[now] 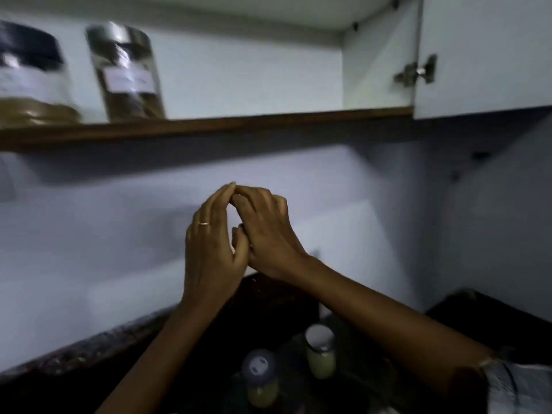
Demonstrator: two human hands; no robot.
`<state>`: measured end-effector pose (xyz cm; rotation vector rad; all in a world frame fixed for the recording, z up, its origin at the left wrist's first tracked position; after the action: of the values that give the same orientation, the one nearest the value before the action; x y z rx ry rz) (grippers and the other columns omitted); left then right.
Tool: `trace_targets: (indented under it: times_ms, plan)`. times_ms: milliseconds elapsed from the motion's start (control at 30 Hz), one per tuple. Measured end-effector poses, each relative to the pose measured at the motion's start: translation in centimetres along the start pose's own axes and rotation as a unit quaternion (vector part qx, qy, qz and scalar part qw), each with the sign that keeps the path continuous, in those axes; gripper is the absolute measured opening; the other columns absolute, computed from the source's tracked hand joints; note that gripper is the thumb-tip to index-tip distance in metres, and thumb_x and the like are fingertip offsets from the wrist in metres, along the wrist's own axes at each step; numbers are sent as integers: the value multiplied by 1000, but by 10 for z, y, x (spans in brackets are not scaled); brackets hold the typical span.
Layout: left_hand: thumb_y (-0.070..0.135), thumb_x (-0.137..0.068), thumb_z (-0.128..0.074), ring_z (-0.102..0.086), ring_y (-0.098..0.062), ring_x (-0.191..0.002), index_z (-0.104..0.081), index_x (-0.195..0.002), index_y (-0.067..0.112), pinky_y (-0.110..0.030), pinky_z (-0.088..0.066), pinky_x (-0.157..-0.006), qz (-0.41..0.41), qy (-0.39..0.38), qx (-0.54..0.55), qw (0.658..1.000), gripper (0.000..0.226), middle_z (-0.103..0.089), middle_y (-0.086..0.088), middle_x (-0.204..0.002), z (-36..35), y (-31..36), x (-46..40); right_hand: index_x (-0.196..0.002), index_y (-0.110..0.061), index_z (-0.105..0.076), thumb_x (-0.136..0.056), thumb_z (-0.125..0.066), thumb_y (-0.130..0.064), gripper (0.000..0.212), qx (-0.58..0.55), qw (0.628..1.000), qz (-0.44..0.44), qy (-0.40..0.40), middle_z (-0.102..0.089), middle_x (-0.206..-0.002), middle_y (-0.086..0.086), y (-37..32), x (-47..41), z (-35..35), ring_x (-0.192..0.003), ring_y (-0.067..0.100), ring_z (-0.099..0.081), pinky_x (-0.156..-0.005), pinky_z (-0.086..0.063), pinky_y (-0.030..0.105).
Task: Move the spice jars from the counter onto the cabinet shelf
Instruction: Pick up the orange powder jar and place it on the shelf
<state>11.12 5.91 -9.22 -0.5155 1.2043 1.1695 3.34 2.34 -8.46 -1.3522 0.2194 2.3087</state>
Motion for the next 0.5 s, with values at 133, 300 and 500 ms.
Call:
trace_targets:
  times_ms: [133, 300, 500]
  plan:
    - [14, -86, -55, -43, -21, -129, -33, -144, 17, -30, -35, -104, 11, -73, 35, 997, 62, -43, -3, -145, -58, 29, 32, -129, -12, -49, -71, -58, -6, 59, 51, 997, -46, -43, -48, -134, 5, 51, 52, 18, -121, 24, -44, -93, -30, 37]
    - [21, -88, -49, -38, -17, -132, -28, -146, 15, -17, -23, -105, 16, -182, 96, 978, 62, -39, -5, -147, -144, 67, 74, -131, -17, -45, -78, -58, -13, 55, 72, 983, -149, -80, -49, -130, 3, 136, 130, 40, -117, 22, -45, -89, -31, 37]
    - [22, -89, -59, -37, -23, -135, -27, -147, 14, -27, -29, -107, 65, -348, 148, 923, 67, -35, -8, -149, -268, 84, 154, -134, -26, -38, -75, -55, -14, 62, 109, 938, -289, -158, -41, -137, 0, 238, 247, 41, -123, 20, -38, -92, -23, 32]
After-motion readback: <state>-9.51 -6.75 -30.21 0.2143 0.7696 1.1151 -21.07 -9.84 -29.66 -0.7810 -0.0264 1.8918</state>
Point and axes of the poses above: each hand's wrist, its own x-axis away from the middle knuckle, its own z-axis out of the back of the hand, y = z × x, the point moved 7 cm from there along -x, towards the middle knuckle
